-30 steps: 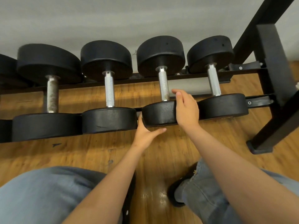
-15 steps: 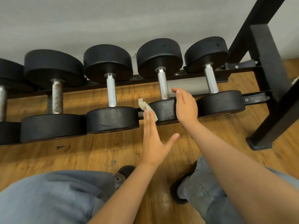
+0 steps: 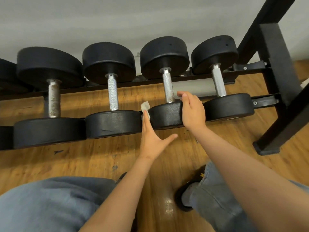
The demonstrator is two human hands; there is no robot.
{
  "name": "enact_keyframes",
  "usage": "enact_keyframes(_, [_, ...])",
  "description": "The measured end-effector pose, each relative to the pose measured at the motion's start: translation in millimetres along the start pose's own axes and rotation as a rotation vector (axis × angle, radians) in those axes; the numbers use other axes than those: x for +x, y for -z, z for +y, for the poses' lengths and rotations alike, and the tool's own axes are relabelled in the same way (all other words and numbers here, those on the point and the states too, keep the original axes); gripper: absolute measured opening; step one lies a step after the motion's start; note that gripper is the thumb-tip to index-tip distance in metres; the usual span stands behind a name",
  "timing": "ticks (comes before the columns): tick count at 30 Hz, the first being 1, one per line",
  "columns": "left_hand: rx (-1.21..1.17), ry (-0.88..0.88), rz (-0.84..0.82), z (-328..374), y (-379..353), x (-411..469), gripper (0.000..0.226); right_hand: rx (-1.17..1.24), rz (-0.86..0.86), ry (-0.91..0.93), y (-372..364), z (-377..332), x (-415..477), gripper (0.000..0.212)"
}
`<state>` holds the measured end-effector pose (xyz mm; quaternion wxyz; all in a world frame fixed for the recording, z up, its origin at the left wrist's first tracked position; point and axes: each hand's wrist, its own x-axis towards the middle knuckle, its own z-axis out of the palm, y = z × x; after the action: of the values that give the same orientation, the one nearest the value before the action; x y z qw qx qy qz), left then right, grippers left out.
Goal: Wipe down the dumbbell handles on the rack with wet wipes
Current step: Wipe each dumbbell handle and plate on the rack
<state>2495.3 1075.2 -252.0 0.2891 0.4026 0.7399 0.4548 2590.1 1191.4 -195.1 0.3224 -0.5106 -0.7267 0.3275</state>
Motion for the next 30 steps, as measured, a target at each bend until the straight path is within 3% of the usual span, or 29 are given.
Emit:
enact_keyframes(7, [-0.154, 0.055, -0.007, -10, -3, 8, 0.129, -0.013, -0.001, -0.001, 2, -3, -1, 0.039])
enact_keyframes(15, [-0.357, 0.207, -0.031, -16, 1, 15, 0.091, -0.011, -0.004, -0.02, 2, -3, 1, 0.039])
enact_keyframes(19, [-0.288, 0.194, -0.001, 3, -1, -18, 0.115, -0.001, 0.004, -0.016, 3, -4, 0, 0.039])
enact_keyframes(21, [-0.176, 0.091, -0.017, 11, 0, -33, 0.116, 0.001, 0.002, -0.013, 3, -4, -1, 0.039])
enact_keyframes(25, [0.016, -0.131, -0.086, 30, 14, -23, 0.085, -0.004, 0.012, -0.01, 1, -4, -1, 0.039])
enact_keyframes(30, [-0.047, -0.151, -0.051, 53, 37, 30, 0.052, -0.012, 0.017, -0.021, 1, -2, 1, 0.039])
